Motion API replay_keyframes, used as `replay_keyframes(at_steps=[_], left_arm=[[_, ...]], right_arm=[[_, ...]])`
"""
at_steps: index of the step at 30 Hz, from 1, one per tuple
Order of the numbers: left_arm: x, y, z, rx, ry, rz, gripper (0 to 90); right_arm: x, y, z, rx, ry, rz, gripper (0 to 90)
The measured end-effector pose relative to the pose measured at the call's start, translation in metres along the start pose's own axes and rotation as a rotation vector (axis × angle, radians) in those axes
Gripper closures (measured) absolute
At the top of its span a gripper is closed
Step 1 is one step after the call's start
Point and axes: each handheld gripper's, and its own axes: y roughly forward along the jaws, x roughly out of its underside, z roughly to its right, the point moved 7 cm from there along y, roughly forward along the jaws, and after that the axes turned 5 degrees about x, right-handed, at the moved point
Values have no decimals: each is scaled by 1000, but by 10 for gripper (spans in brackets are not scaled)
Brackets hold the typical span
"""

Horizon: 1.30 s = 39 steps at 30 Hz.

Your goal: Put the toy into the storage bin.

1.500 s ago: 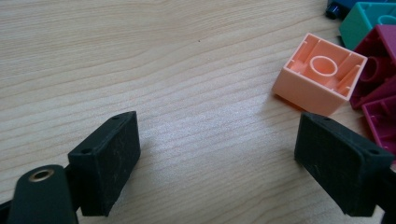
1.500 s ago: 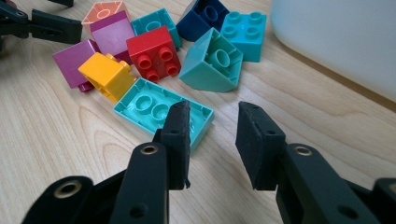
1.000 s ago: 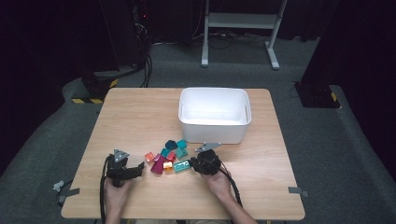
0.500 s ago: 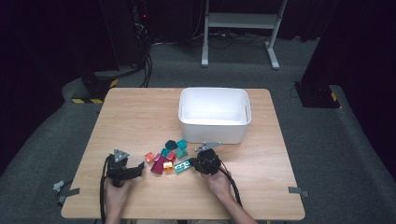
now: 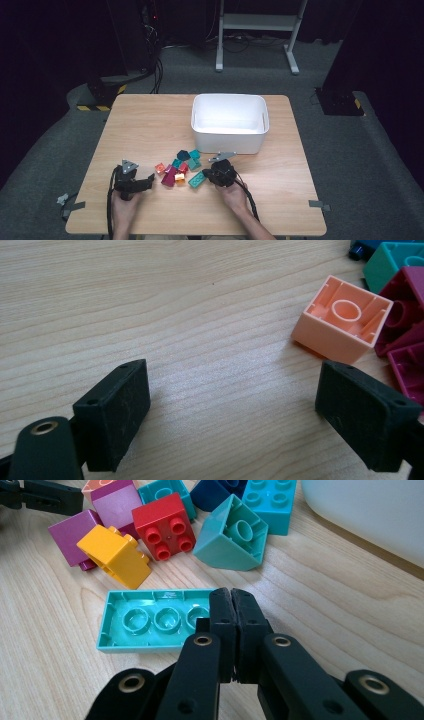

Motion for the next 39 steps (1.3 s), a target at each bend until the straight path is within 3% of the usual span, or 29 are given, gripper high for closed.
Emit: replay_keyframes(at_steps=[8, 14, 26, 39], left_arm=[[0, 0, 0, 0, 0, 0, 145], [0, 0, 0, 0, 0, 0, 145], [0, 0, 0, 0, 0, 0, 145], [0, 0, 0, 0, 0, 0, 145]], right_arm=[[-2, -6, 3, 9, 4, 18, 888], [-5, -16, 6, 25, -27, 31, 888], [-11, -40, 17, 54, -44, 50, 890], [-30, -76, 26, 69, -67, 97, 890]])
